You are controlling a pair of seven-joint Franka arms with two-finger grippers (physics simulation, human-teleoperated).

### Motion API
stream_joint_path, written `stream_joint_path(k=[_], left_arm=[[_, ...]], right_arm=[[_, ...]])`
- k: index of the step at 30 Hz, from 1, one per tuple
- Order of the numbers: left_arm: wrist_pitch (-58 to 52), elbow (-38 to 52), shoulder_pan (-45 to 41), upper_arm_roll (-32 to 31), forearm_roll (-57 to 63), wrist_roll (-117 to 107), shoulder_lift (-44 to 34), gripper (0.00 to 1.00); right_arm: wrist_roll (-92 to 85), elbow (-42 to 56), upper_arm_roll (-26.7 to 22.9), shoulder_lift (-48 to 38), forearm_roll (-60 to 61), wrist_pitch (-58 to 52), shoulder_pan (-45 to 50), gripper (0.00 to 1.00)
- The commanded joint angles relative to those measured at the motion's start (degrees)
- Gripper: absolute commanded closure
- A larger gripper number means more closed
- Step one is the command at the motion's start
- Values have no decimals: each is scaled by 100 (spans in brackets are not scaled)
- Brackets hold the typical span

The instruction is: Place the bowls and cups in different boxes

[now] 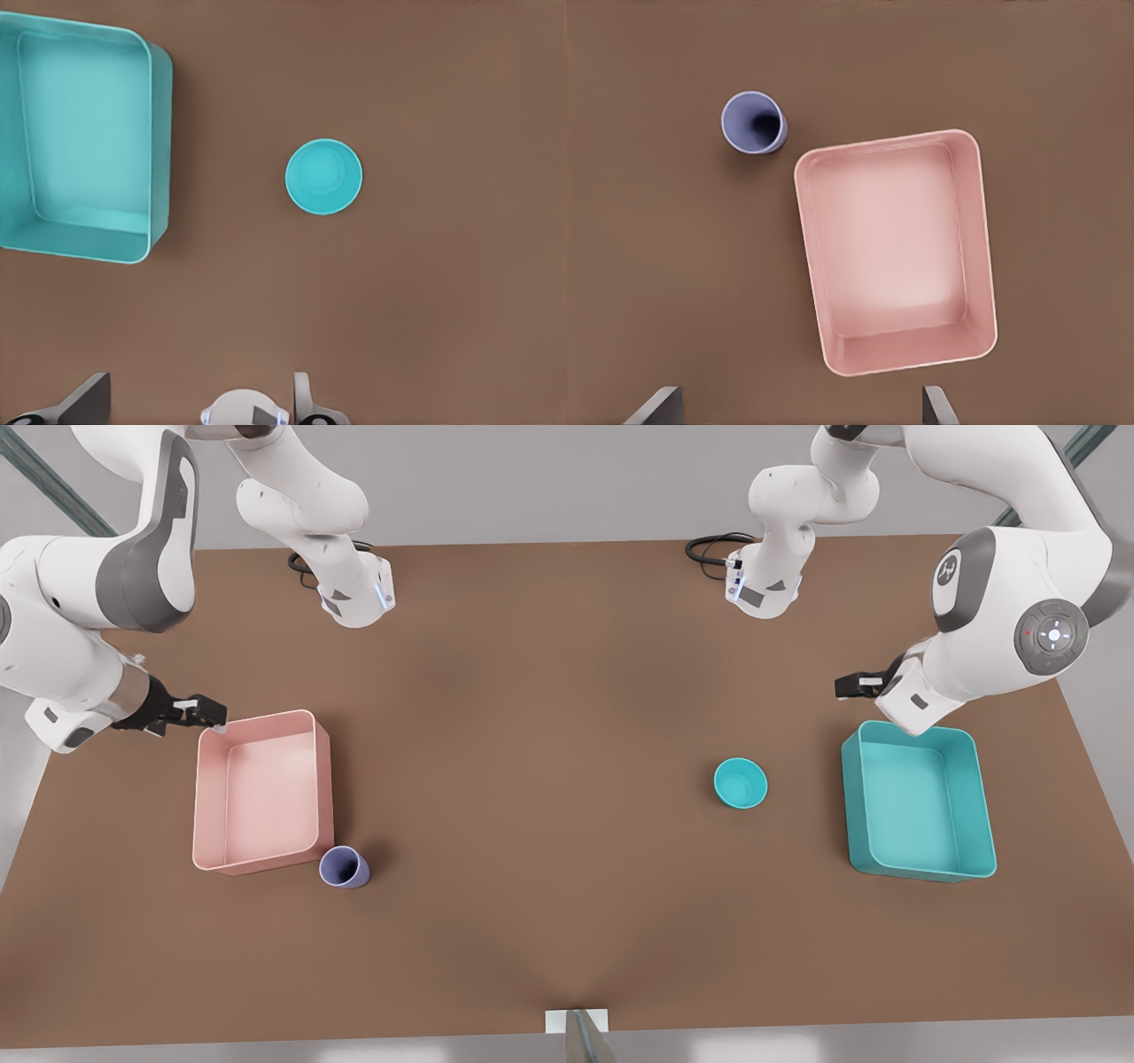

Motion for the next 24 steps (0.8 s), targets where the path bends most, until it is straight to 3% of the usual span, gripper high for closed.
stream_joint_path(k=[1,3,5,7,8,11,14,24], left_arm=[[56,0,5,-1,2,-109,-6,0],[328,-52,-48,-1,-51,-126,265,0],[1575,-17,-215,-1,-252,-117,1285,0],[2603,-35,-180,-19,-735,-109,2110,0],[3244,-481,-145,-19,-938,-56,2244,0],[4511,-1475,-153,-19,-947,340,2235,0],[5022,-2214,-118,219,-921,972,2112,0],[5312,-2698,-189,227,-965,972,2288,0]], right_arm=[[-90,-2,9,-6,-15,70,22,0],[-90,6,9,47,-24,70,22,0],[-134,50,18,548,46,684,144,0],[-90,804,18,1592,81,1080,294,0],[-55,1166,18,2058,108,1176,373,0],[24,1219,18,2753,117,1942,496,0],[156,1219,27,3158,178,2469,593,0],[262,1140,9,3694,363,2636,575,0]])
